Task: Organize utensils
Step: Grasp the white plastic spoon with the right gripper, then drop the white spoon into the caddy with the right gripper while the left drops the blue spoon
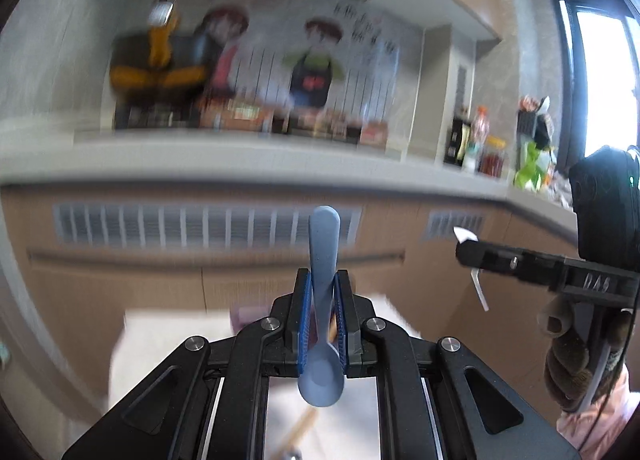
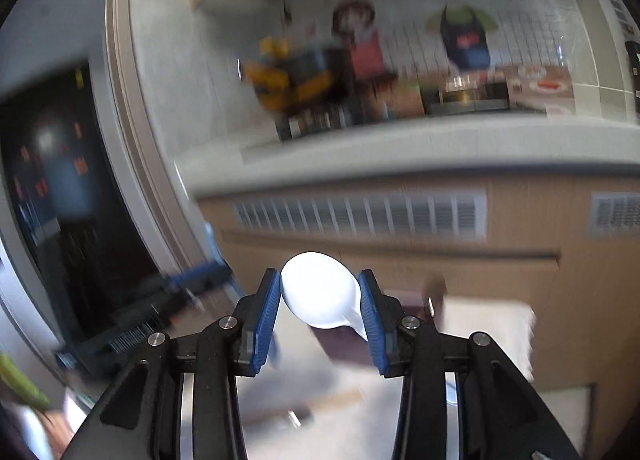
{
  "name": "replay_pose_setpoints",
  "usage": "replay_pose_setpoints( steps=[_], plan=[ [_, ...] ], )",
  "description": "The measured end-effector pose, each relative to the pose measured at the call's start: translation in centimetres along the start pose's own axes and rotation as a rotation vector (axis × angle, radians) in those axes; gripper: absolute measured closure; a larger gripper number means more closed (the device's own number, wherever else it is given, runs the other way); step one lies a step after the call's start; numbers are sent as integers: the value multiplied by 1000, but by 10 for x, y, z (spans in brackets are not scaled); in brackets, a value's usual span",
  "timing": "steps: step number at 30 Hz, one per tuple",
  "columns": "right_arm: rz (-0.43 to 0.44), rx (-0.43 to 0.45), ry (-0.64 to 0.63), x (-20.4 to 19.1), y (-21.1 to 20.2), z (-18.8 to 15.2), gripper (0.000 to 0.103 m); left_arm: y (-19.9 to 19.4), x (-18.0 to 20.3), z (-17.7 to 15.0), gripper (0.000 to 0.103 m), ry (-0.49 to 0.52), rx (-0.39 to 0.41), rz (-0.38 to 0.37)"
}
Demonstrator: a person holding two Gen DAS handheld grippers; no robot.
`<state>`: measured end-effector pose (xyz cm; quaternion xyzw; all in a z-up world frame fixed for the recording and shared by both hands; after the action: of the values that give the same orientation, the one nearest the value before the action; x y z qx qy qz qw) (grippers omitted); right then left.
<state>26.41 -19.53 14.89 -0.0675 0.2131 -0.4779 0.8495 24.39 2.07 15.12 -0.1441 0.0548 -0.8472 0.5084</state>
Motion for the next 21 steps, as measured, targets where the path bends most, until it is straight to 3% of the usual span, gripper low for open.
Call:
replay_pose_setpoints(
  steps=[4, 8, 17, 21],
  plan=[
    [42, 52, 85, 11, 16, 26, 66, 15, 1, 41, 91, 43, 71, 13],
    [61, 45, 129, 28, 45, 28, 66, 38, -9, 50, 91, 49, 75, 24],
    [116, -91, 220, 58, 135, -13, 66, 103, -63, 8, 91, -54, -28, 24],
    [94, -153, 263, 77, 166, -44, 65, 134, -76, -18, 91, -82, -84, 7]
  ],
)
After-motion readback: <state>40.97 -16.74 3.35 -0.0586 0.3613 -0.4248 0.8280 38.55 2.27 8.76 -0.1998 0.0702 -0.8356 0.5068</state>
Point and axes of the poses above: each gripper's, at about its wrist camera, not at the fingertips, and y roughly the way its jaws point, x to its right, z to its top, the point moved 3 cm from there along y, roughly the way its jaws point, and after that the axes turned 7 degrees about -z, right-handed, at the moved point
